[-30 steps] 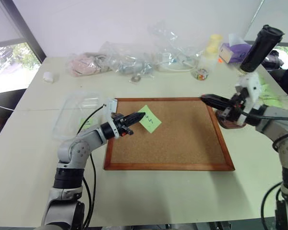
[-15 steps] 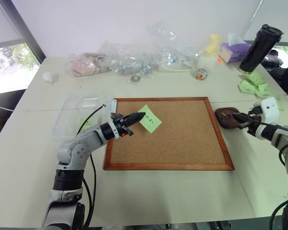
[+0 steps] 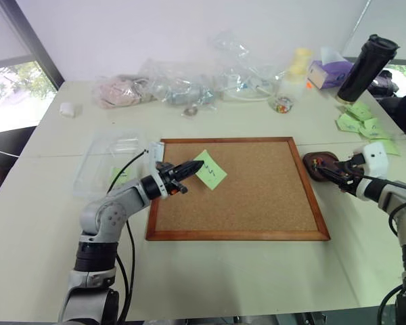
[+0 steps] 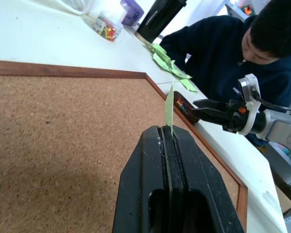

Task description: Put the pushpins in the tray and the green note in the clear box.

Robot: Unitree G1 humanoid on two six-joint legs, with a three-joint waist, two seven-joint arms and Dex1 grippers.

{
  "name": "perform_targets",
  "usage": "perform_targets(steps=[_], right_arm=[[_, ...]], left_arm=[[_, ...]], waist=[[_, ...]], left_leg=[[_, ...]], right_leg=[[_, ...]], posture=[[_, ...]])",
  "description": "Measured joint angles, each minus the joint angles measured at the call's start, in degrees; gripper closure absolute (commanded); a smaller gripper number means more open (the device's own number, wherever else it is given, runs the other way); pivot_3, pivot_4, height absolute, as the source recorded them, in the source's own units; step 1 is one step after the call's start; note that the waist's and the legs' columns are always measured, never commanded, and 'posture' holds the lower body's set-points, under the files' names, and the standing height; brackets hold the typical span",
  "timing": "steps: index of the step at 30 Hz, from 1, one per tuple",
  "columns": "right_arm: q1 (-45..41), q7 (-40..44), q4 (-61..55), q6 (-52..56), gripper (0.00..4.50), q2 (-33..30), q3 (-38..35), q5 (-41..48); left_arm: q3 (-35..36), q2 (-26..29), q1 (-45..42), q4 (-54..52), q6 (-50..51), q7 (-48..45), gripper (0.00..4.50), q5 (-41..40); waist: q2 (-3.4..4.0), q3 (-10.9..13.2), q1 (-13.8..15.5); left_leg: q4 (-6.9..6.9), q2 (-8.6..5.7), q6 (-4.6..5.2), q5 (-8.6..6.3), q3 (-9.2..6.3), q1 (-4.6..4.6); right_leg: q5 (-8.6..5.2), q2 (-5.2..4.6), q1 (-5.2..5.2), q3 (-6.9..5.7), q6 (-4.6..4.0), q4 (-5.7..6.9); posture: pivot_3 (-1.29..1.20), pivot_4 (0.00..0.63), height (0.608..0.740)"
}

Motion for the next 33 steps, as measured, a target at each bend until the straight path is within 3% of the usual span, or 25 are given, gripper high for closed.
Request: perform_targets(steps=[6, 9, 15, 19, 22, 25, 28, 31, 33], right_arm=[[-0.09, 1.08, -7.72, 4.52, 1.69, 0.14, -0.68, 4.14], [-0.33, 4.41, -16.75, 10.65, 1.69, 0.14, -0.16, 10.43], [-4.69, 10.87, -33.39, 19.42, 1.69, 0.85, 8.51, 20.33], [-5.32, 11.49, -34.61, 19.81, 1.69, 3.22, 14.28, 20.19], [-7.03, 12.48, -34.35, 18.69, 1.69, 3.72, 16.59, 19.41], [-8.18, 13.63, -33.31, 17.54, 1.69, 4.04, 18.24, 18.29], [-8.53, 15.03, -31.88, 15.45, 1.69, 4.22, 20.66, 16.05], [-9.2, 15.92, -30.4, 14.17, 1.65, 5.04, 22.28, 14.75], [-10.18, 16.3, -29.57, 13.41, 1.65, 5.63, 22.5, 14.15]], left_arm=[[0.62, 0.38, -0.01, -0.21, 0.0, 0.13, 4.5, -0.12], [2.12, 1.4, -0.59, -1.55, 0.35, 1.46, 4.5, -0.96], [8.56, 4.65, -4.24, -9.89, 1.17, 9.22, 4.5, -3.66], [14.15, 7.82, -3.88, -12.39, 1.16, 16.07, 4.5, -3.46], [18.48, 13.54, -3.23, -12.8, 0.97, 20.33, 4.5, -1.04], [23.04, 18.92, 0.2, -12.04, -1.16, 21.08, 4.5, 2.17], [24.68, 19.82, 6.19, -10.2, -2.63, 20.32, 4.5, 4.29], [24.59, 19.75, 10.03, -9.02, -2.76, 19.67, 3.51, 5.45], [24.32, 19.74, 11.66, -8.92, -2.74, 18.6, 2.52, 5.74]], waist=[[0.0, 0.0, -0.03], [0.0, 0.0, -0.11], [-0.03, 0.01, -0.07], [-0.05, 0.03, 0.16], [-0.09, 0.05, -0.06], [-0.08, 0.05, -0.37], [-0.09, 0.05, -0.17], [-0.15, 0.07, 0.16], [-0.16, 0.07, 0.16]], left_leg=[[0.0, 0.01, 0.0, 0.0, 0.0, 0.0], [0.0, 0.05, 0.0, 0.0, -0.01, -0.05], [0.0, 0.09, -0.01, -0.01, -0.04, -0.02], [0.03, 0.03, -0.01, -0.01, -0.06, -0.06], [0.0, 0.03, -0.01, -0.01, -0.06, -0.06], [-0.11, 0.07, -0.01, -0.01, -0.05, 0.0], [-0.07, 0.06, -0.01, -0.01, -0.06, -0.02], [0.01, 0.03, -0.01, -0.01, -0.11, -0.06], [0.01, 0.01, -0.01, -0.01, -0.11, -0.07]], right_leg=[[0.0, 0.0, 0.0, 0.0, 0.0, 0.0], [0.0, 0.01, -0.06, 0.01, 0.0, 0.0], [0.0, 0.0, 0.0, -0.01, 0.0, -0.04], [0.0, 0.01, -0.02, -0.03, 0.0, -0.03], [0.0, 0.01, -0.08, -0.02, 0.0, -0.01], [0.0, 0.01, -0.1, -0.01, 0.0, 0.0], [0.0, 0.01, -0.06, -0.02, 0.0, -0.01], [0.0, 0.01, -0.03, -0.05, -0.01, -0.02], [0.0, -0.01, -0.03, -0.05, -0.01, -0.03]], posture=[[0.0, 0.15, 0.74], [0.0, 0.15, 0.74], [0.0, 0.15, 0.74], [0.0, 0.15, 0.74], [0.0, 0.15, 0.74], [0.0, 0.15, 0.74], [0.0, 0.15, 0.74], [0.0, 0.15, 0.74], [0.0, 0.15, 0.74]])
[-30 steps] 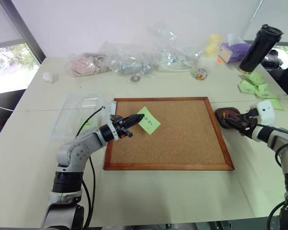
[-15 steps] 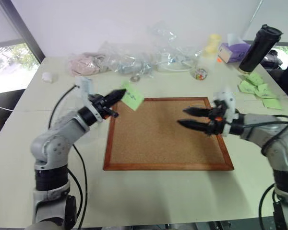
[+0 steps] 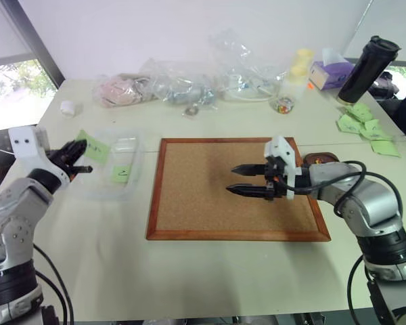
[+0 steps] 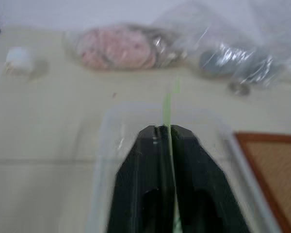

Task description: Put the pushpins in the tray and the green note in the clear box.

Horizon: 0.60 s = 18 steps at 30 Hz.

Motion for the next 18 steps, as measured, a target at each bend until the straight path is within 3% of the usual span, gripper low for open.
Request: perform_targets(steps=[5, 15, 18], right_arm=[[-0.67, 0.78, 1.24, -1.4, 1.65, -0.05, 0.01, -1.56], [2.13, 3.28, 2.06, -2.39, 1.65, -6.89, -2.82, -3.16], [3.44, 4.05, 2.15, -2.38, 1.65, -9.29, -3.83, -3.21]], left_arm=[[-1.92, 0.14, 2.02, 0.0, 0.09, -2.94, 0.03, 0.11], [-2.71, 5.8, 2.37, -6.63, 3.15, -13.56, 0.03, -7.51], [-6.41, 7.63, 1.78, -10.33, 3.64, -18.02, 0.03, -9.81]], waist=[[0.0, 0.0, -0.22], [0.0, 0.0, -0.2], [0.0, 0.0, -0.15]], left_leg=[[-0.05, 0.03, 0.0, 0.0, 0.0, 0.01], [-0.05, 0.06, 0.0, 0.0, 0.01, -0.06], [-0.04, 0.05, 0.0, 0.0, 0.01, -0.11]], right_leg=[[0.0, -0.02, -0.03, 0.01, 0.0, 0.01], [0.0, -0.03, -0.08, 0.02, 0.0, -0.02], [0.0, -0.04, -0.09, 0.03, 0.0, -0.03]], posture=[[0.0, 0.15, 0.74], [0.0, 0.15, 0.74], [0.0, 0.15, 0.74]])
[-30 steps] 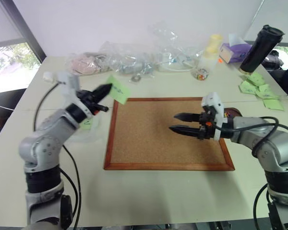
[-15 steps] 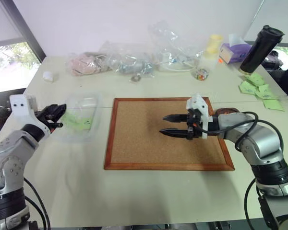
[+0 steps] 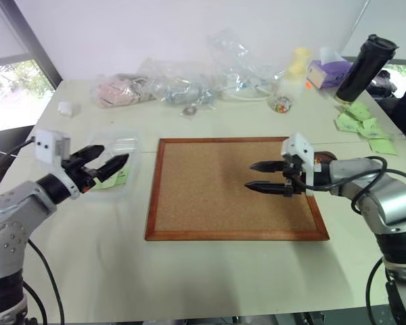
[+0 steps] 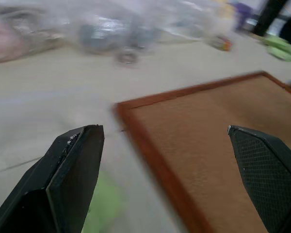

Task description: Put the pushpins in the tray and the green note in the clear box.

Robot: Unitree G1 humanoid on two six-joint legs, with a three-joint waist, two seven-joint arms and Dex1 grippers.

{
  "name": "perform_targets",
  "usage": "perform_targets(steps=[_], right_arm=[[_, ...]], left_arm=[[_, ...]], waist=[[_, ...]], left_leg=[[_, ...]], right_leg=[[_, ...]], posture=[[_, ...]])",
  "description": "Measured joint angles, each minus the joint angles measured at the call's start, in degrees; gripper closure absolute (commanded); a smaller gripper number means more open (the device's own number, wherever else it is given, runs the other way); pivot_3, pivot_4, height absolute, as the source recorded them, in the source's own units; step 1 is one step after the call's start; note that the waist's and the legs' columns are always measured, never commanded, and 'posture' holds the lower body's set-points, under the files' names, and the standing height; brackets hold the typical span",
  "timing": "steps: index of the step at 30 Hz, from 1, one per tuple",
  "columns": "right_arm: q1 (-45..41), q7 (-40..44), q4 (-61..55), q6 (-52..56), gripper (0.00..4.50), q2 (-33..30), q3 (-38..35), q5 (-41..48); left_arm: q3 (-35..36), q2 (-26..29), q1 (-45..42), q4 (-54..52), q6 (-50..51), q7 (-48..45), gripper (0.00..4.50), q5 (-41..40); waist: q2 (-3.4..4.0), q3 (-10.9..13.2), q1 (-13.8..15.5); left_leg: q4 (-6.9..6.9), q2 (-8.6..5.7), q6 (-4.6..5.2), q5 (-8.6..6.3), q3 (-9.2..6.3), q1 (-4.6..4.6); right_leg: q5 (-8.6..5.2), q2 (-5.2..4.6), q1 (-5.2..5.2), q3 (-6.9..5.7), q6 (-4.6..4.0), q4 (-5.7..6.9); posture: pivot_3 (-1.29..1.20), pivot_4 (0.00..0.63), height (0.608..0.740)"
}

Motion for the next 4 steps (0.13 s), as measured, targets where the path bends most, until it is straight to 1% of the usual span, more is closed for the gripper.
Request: perform_targets(steps=[4], right_arm=[[1.68, 0.66, -0.28, 0.2, 1.65, -2.5, -2.66, 0.32]], left_arm=[[-5.63, 2.88, 0.43, -3.46, -0.85, -6.31, 0.03, -0.07]], waist=[[0.01, 0.0, -0.02]], left_leg=[[-0.05, 0.02, 0.0, 0.0, 0.01, 0.01]], right_leg=[[0.0, 0.01, -0.01, 0.01, 0.0, -0.02]], posture=[[0.0, 0.15, 0.74]])
